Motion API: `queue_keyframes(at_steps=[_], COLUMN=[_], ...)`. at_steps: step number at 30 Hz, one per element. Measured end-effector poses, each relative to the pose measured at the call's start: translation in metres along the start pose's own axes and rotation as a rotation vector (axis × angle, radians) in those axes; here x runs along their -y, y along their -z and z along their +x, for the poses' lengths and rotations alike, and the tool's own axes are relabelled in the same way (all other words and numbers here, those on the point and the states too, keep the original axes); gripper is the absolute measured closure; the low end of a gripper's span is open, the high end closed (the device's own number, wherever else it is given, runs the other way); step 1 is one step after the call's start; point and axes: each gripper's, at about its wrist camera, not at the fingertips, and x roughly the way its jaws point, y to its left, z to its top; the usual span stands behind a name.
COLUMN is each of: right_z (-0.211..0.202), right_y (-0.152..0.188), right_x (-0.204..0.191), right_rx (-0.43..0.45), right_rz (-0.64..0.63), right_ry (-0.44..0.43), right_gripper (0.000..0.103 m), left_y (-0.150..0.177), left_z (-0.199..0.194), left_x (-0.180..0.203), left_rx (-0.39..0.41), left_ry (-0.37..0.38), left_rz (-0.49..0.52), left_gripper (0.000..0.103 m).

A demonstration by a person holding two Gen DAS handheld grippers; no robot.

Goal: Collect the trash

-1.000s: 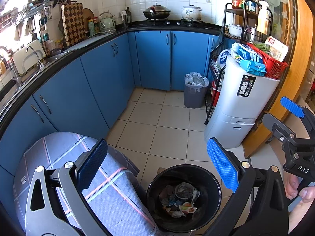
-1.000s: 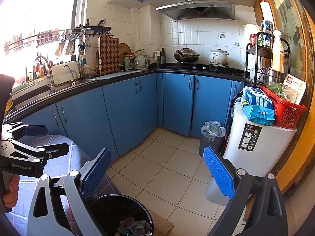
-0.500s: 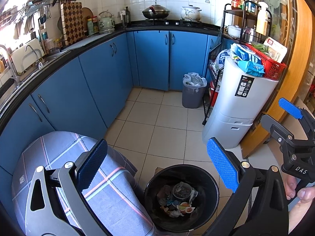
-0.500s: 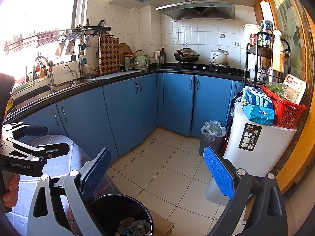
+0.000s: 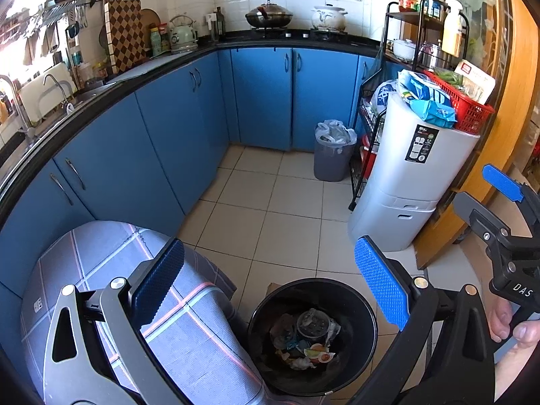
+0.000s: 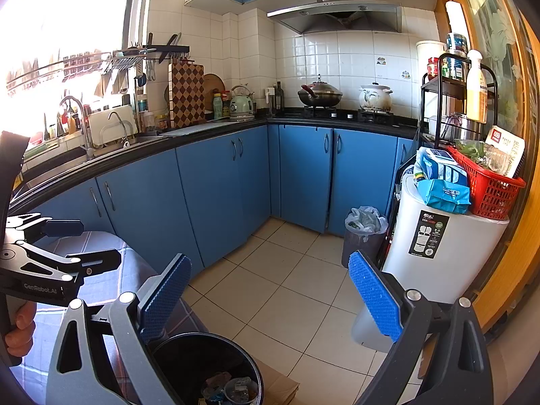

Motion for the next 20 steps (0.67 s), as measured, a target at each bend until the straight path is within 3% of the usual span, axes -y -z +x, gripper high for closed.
queue_keyframes(at_steps=[20], right_z=[-0.0021], right_y=[0.0001], right_x=[-0.0001], right_rx=[0.003], right_rz=[-0.001], right_ry=[-0.003], right_gripper=[0.011], left_y=[0.0036], left_z=[-0.0016], left_x=[-0.0033], left_rx=[-0.004], left_ry=[-0.027], left_rz=[0.009], left_gripper=[0.004])
